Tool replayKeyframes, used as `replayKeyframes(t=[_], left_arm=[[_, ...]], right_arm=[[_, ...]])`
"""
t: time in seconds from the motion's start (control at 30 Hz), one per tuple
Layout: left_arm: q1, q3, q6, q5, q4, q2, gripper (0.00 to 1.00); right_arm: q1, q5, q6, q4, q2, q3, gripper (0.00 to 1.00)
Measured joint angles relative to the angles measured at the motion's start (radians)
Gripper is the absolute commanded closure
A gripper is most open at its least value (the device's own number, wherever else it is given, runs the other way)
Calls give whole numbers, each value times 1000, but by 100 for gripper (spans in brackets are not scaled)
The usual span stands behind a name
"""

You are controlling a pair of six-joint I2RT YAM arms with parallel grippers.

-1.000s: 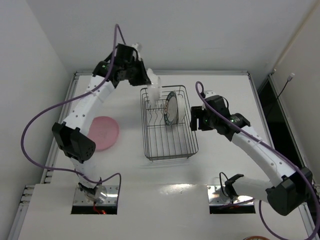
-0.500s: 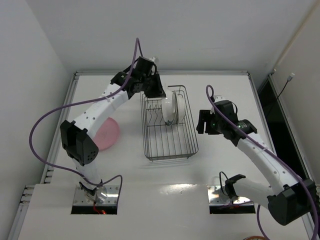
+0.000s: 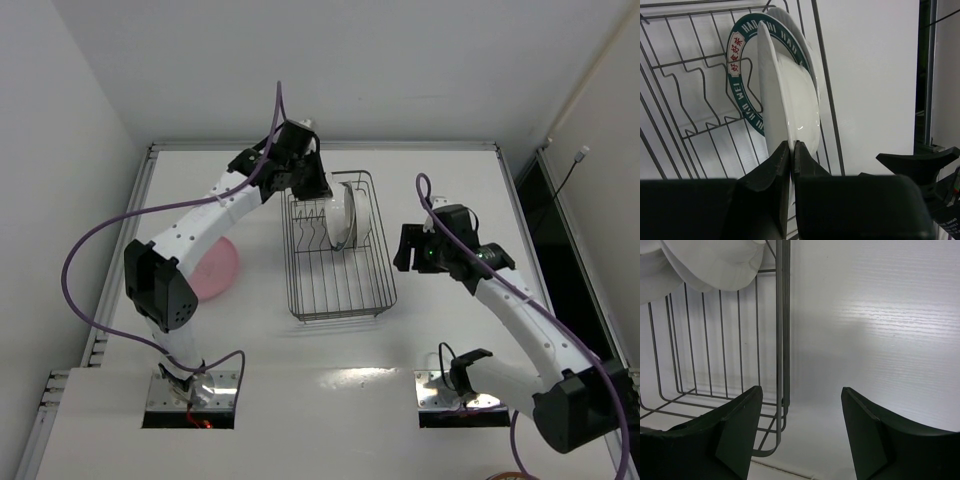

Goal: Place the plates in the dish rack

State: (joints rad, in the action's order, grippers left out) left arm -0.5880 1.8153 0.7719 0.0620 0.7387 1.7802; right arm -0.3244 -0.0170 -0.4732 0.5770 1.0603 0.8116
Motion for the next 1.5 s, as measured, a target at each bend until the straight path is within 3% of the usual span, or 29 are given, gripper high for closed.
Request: replayKeyframes(t=[0.5,1.5], left_arm=[[-24,151,-2,-79,35,10,100],[-33,-8,0,-167,-16,72,100]], right_arm=[[41,-43,6,-16,1,-17,39],[74,-96,26,-37,19,-64,39]])
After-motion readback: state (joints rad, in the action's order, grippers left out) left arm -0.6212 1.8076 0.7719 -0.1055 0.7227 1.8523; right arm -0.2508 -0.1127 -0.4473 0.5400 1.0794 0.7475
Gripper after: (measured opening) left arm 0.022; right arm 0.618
